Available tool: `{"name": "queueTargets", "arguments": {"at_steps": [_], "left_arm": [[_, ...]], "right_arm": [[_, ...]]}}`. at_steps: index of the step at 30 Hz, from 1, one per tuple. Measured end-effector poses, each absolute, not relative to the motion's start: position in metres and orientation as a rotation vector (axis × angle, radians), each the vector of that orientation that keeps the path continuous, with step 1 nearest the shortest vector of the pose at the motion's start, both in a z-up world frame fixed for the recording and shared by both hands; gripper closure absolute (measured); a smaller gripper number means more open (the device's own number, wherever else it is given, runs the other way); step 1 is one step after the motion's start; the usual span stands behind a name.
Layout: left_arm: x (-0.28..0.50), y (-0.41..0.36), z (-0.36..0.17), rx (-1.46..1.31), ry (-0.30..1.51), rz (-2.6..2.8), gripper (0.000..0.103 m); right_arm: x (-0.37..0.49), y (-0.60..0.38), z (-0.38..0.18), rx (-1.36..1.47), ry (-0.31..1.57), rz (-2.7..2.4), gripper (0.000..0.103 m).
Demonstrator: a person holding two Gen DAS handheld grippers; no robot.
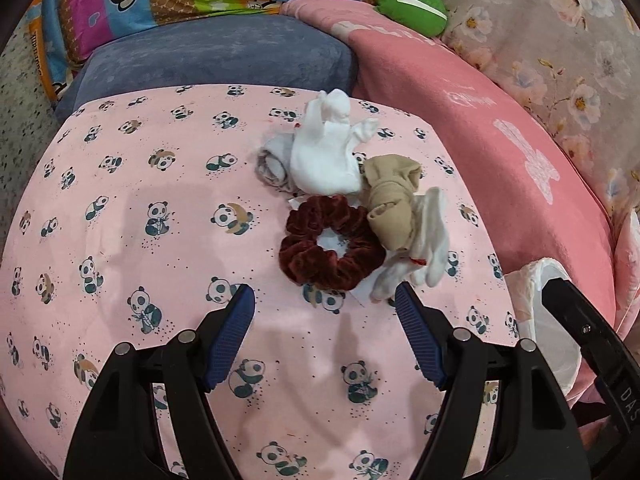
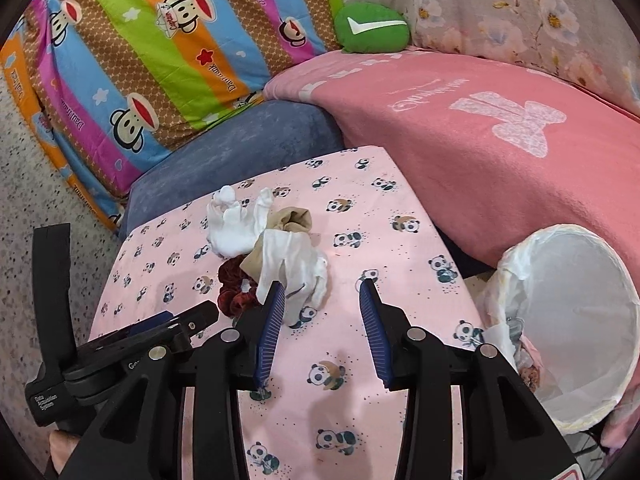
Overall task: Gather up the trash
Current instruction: 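Move both grippers back over the remaining pile of items, then grasp the dark red velvet scrunchie with the left gripper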
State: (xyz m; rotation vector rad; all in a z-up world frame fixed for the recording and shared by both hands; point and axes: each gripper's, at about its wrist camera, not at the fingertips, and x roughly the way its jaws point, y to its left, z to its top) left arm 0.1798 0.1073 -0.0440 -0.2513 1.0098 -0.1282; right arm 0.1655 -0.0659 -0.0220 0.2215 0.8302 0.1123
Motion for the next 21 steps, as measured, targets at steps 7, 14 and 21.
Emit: {"name": "queueTargets", "arguments": {"at_steps": [7,14,21], "left_arm": [[0.201,0.123,-0.058,-0.252,1.028,-0.109,0.034],[0.223,0.118,-0.074,-0.225,1.051,-0.115,0.036],[0.233,0.118,-0.092,-0.226,1.088,-0.127,0.050]], "right_arm": [[0.192,-0.039,-0.039,0.221,0.866,0.145,0.062],[0.218,-0.024,-0.054,0.210,0.891,0.155,0.062],[0.231,-0.024,-0.072,0.221,0.924,0.150,0.062]]}}
